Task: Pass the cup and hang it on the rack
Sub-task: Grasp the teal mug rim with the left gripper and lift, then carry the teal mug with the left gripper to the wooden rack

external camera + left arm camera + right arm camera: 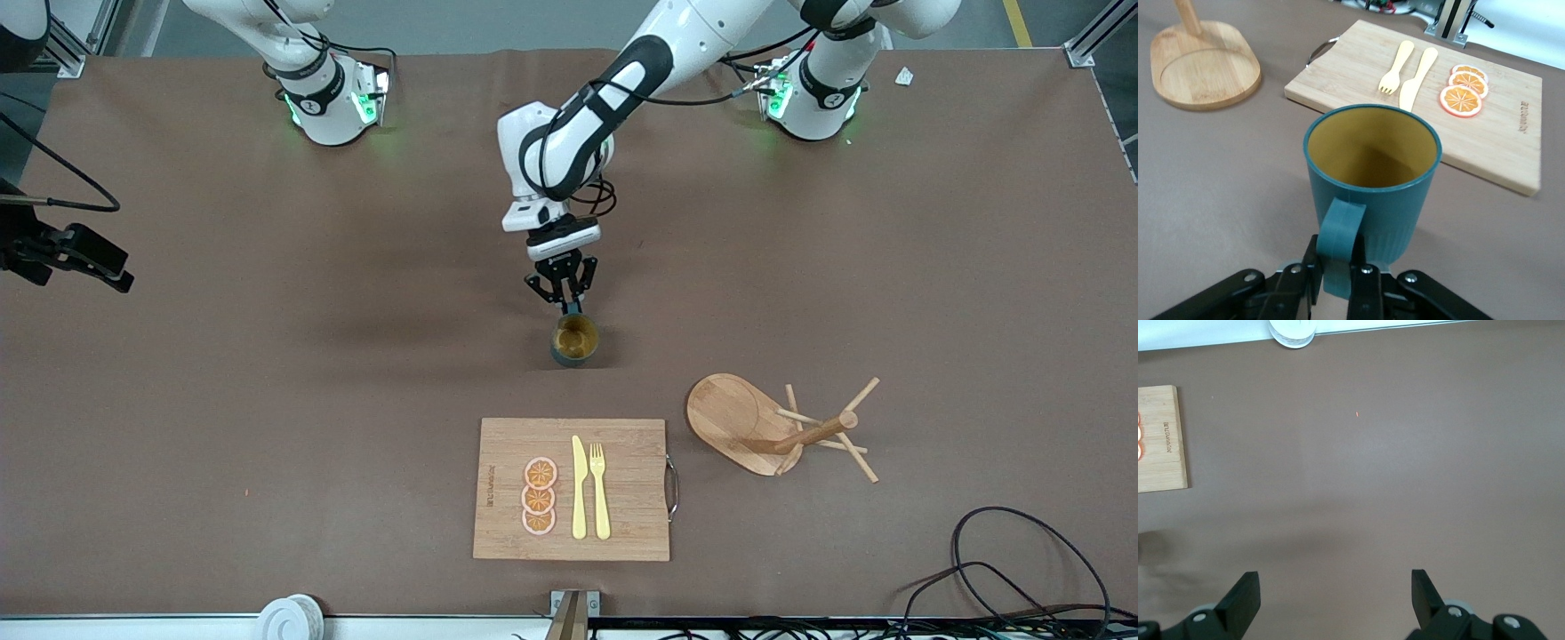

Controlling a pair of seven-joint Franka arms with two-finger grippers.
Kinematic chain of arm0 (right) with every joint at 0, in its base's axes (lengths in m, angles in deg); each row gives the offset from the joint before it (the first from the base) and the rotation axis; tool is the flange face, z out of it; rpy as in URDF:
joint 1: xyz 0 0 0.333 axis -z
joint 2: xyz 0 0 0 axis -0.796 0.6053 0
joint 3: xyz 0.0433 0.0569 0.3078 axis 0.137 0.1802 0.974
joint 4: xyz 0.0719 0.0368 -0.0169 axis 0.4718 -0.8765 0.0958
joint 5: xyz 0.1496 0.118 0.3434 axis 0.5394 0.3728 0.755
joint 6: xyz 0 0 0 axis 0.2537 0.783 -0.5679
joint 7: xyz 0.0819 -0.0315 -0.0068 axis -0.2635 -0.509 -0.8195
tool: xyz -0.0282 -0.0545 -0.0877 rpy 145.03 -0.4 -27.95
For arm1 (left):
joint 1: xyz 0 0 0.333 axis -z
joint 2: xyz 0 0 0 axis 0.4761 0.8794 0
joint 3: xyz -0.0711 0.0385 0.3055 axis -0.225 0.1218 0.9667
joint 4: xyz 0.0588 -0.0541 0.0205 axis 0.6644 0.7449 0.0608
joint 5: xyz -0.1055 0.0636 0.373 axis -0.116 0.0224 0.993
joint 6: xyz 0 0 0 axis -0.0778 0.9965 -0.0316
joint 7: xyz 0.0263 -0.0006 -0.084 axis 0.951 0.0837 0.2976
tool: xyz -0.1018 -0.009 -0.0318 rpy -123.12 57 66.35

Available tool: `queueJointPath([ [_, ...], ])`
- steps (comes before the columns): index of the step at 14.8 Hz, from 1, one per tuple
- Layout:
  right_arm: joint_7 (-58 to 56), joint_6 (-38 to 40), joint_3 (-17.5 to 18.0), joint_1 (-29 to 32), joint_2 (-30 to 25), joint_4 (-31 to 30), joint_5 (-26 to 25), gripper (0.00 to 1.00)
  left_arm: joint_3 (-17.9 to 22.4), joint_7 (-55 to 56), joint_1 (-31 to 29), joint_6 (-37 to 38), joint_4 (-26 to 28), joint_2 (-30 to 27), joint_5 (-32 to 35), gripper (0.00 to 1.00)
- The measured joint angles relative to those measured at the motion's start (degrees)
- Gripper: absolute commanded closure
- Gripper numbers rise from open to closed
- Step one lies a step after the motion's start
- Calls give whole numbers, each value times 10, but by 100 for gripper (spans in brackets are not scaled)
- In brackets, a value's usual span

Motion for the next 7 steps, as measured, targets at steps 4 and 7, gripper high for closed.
queueJointPath([
  [4, 0, 0, 0, 0, 0, 0, 0, 0, 3, -73, -21, 1, -54, -41, -142, 100],
  [7, 0, 0, -1, 0, 0, 0, 0, 0, 3, -111, -64, -1, -99, -63, -253, 100],
])
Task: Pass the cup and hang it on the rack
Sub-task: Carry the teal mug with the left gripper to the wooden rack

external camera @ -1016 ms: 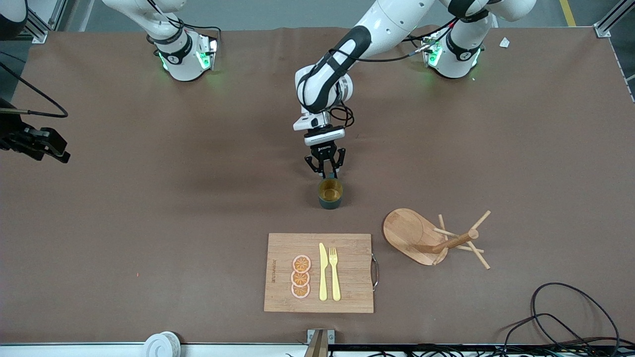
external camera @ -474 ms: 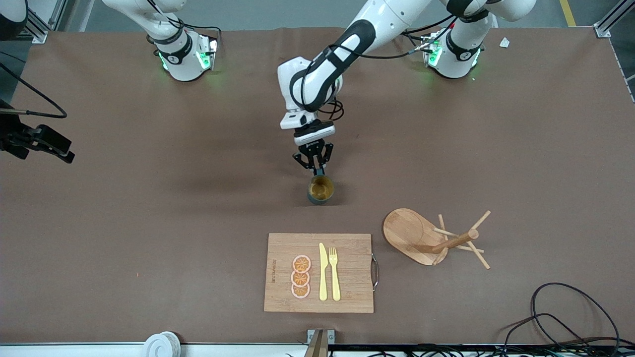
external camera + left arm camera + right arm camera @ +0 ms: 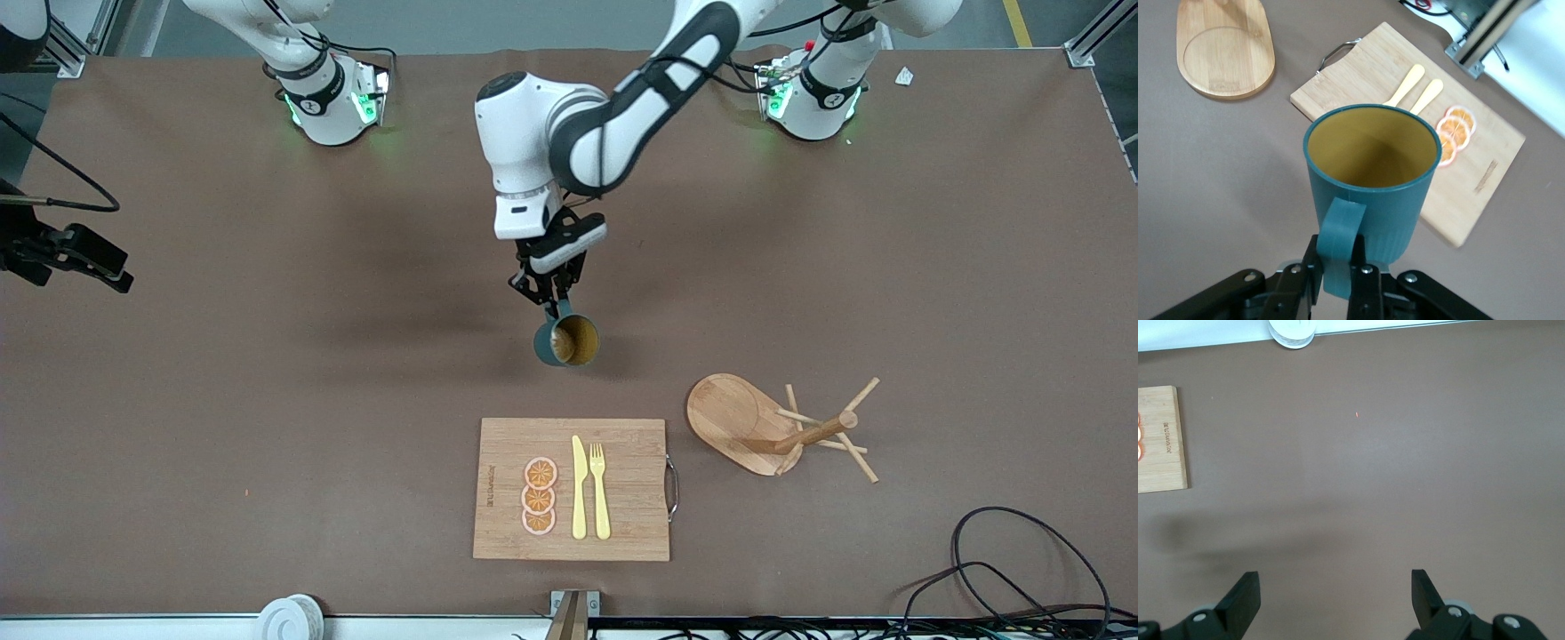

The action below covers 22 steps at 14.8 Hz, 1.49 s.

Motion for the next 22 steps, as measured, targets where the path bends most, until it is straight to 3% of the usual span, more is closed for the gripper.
queueJointPath([
  [4, 0, -2, -1, 0, 0, -4, 0, 0, 0, -64, -68, 0, -54, -21, -157, 100],
  [10, 0, -2, -3, 5, 0, -8, 0, 0, 0, -168, -204, 2, -60, -78, -391, 100],
  [16, 0, -2, -3, 8, -1, -14, 0, 0, -1, -243, -308, 5, -56, -82, -593, 100],
  [20, 0, -3, -3, 8, -7, -26, 0, 0, 1, -286, -356, 36, -50, -76, -747, 100],
  [22, 0, -3, -3, 8, -12, -32, 0, 0, 1, -303, -380, 68, -46, -64, -787, 100],
])
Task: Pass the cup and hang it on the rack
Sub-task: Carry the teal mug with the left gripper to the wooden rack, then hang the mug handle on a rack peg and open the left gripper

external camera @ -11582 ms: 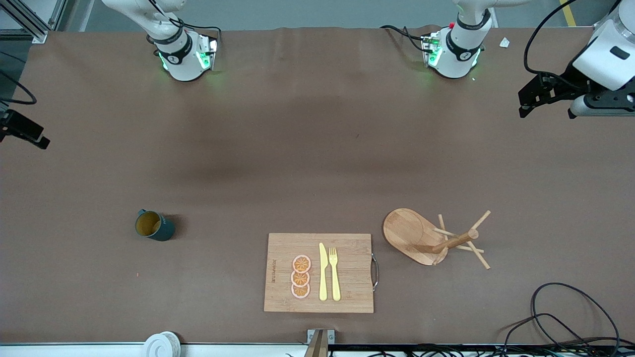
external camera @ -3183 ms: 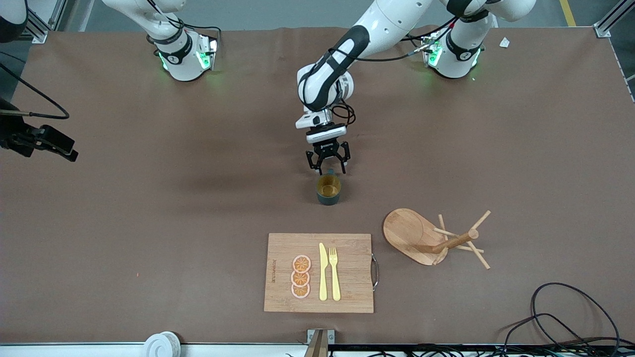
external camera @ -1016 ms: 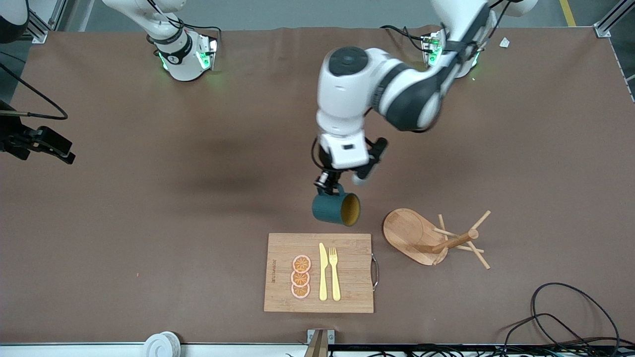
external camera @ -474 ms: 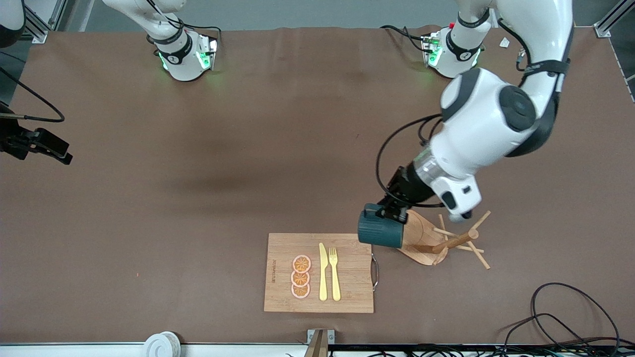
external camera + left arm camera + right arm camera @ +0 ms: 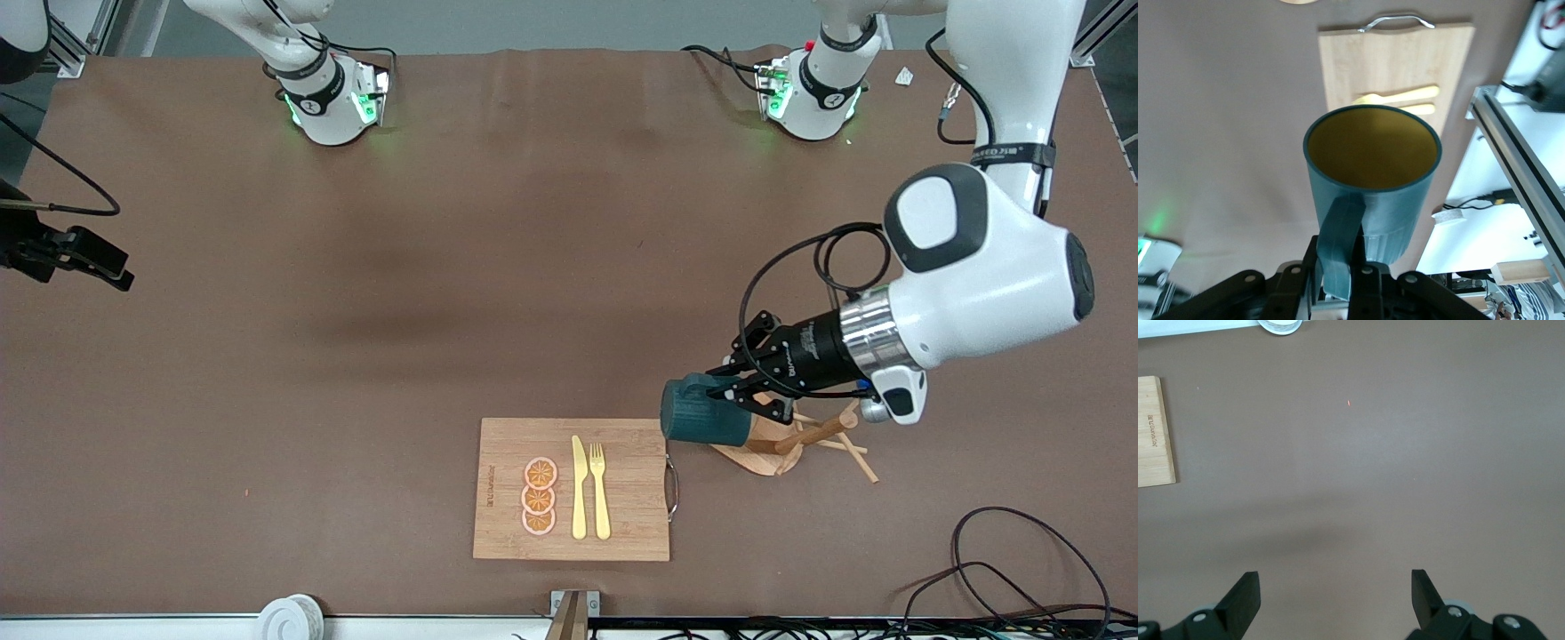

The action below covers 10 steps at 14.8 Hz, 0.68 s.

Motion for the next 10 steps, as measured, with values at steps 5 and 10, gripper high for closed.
queueJointPath([
  [5, 0, 0, 1, 0, -3, -5, 0, 0, 0, -30, -23, 57, 2, 37, -27, 100],
  [10, 0, -2, 3, 0, -3, -11, 0, 0, 0, -30, -51, 81, 1, 39, -27, 100],
])
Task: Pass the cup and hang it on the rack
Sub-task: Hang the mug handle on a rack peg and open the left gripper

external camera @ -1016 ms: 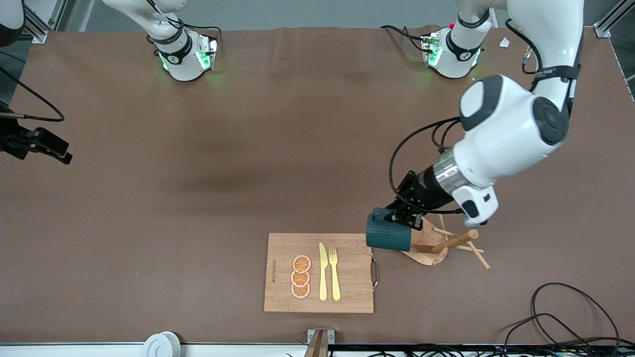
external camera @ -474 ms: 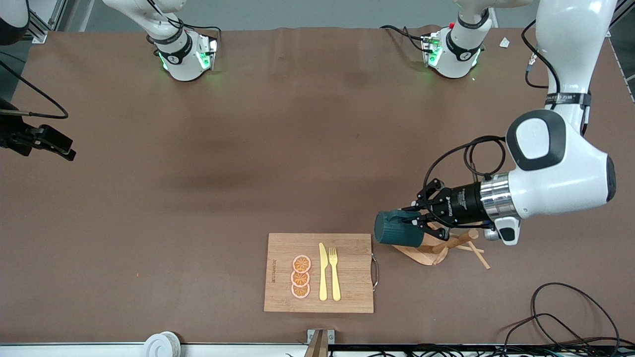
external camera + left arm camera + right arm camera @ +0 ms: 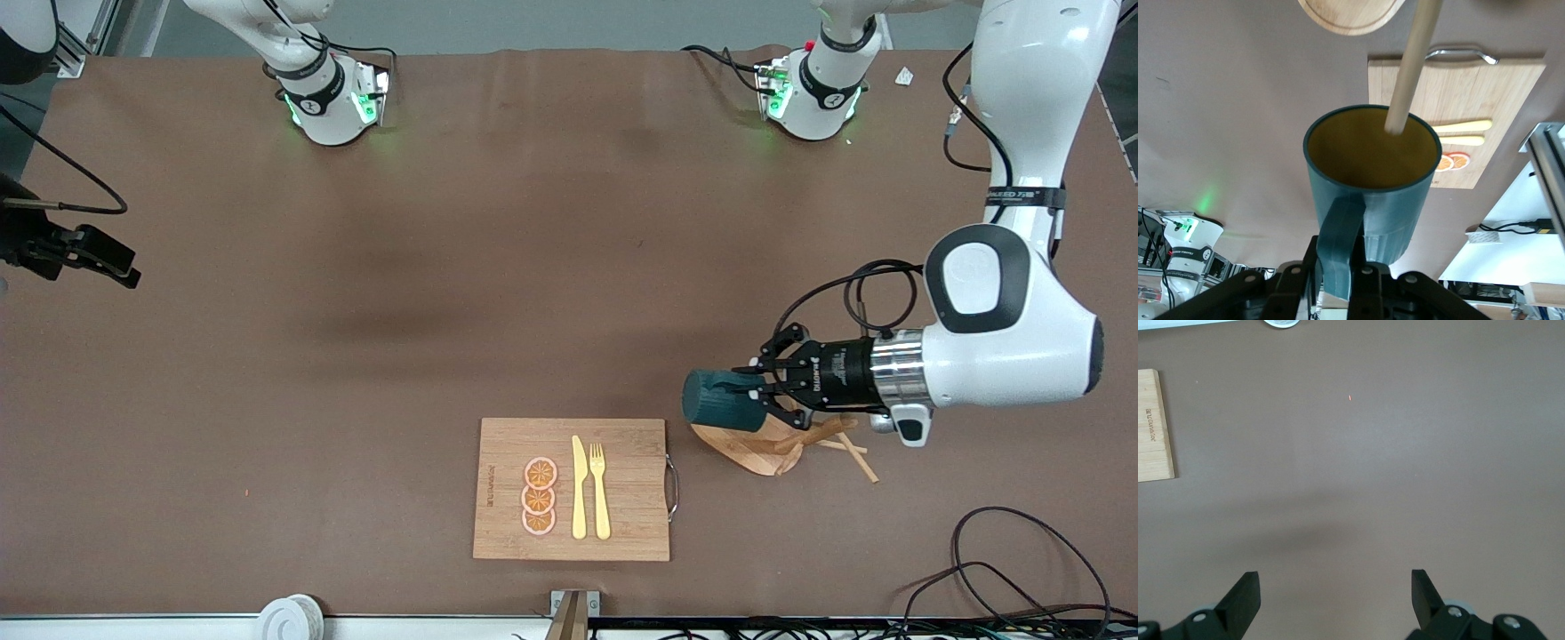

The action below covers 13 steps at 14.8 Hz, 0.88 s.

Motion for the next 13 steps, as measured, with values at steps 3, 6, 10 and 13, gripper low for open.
queueJointPath([
  [3, 0, -1, 0, 0, 0, -1, 0, 0, 1, 0, -11, 1, 0, 0, 0, 100],
  [6, 0, -1, 1, 0, 0, -1, 0, 0, 2, -1, -27, 1, 0, 0, 0, 100],
  [10, 0, -1, 1, 0, 0, -1, 0, 0, 2, -20, -45, 4, 0, 3, 0, 99],
  [13, 0, -3, 1, 0, 0, -2, 0, 0, 2, -30, -46, 4, 0, 12, 0, 99],
])
